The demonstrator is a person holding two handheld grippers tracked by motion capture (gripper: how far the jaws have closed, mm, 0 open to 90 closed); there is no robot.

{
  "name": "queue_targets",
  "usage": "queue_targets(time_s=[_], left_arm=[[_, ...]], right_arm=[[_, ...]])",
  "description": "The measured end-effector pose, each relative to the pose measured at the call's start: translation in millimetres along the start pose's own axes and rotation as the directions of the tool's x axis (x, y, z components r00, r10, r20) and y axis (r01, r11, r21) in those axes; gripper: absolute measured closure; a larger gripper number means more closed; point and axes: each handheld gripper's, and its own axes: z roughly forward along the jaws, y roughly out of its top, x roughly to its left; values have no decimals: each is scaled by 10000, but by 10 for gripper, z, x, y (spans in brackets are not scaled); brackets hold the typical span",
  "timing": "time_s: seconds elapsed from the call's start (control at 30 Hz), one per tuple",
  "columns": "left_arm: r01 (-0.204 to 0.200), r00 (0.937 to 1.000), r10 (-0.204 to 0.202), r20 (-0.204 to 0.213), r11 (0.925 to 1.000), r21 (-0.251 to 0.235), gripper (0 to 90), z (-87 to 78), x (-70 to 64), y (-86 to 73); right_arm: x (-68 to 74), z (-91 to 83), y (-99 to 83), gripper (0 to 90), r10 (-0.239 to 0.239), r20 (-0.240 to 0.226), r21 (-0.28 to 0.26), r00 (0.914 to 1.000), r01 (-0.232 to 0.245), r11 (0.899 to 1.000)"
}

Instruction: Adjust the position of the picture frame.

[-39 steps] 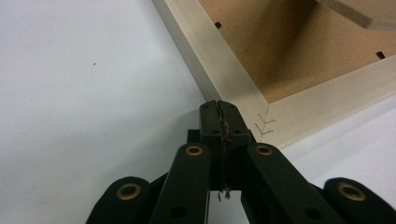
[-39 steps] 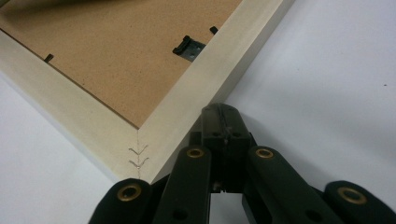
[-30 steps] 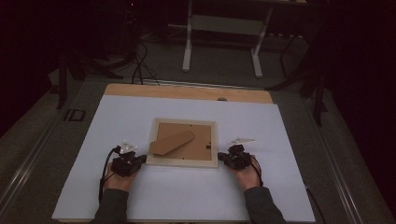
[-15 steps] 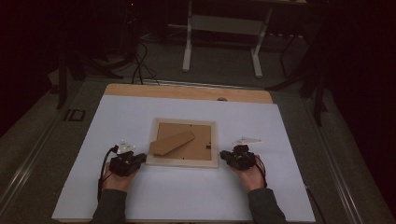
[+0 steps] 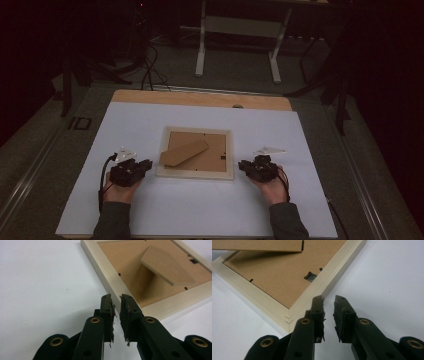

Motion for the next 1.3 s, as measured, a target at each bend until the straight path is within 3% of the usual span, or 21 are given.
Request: queue_targets(time_s=[1.3], left_arm=[[25, 9964, 50, 849, 9961, -883, 657, -264, 26, 227]], right_arm=[[-137, -145, -12, 754, 294, 66, -346, 9995, -291, 9990]])
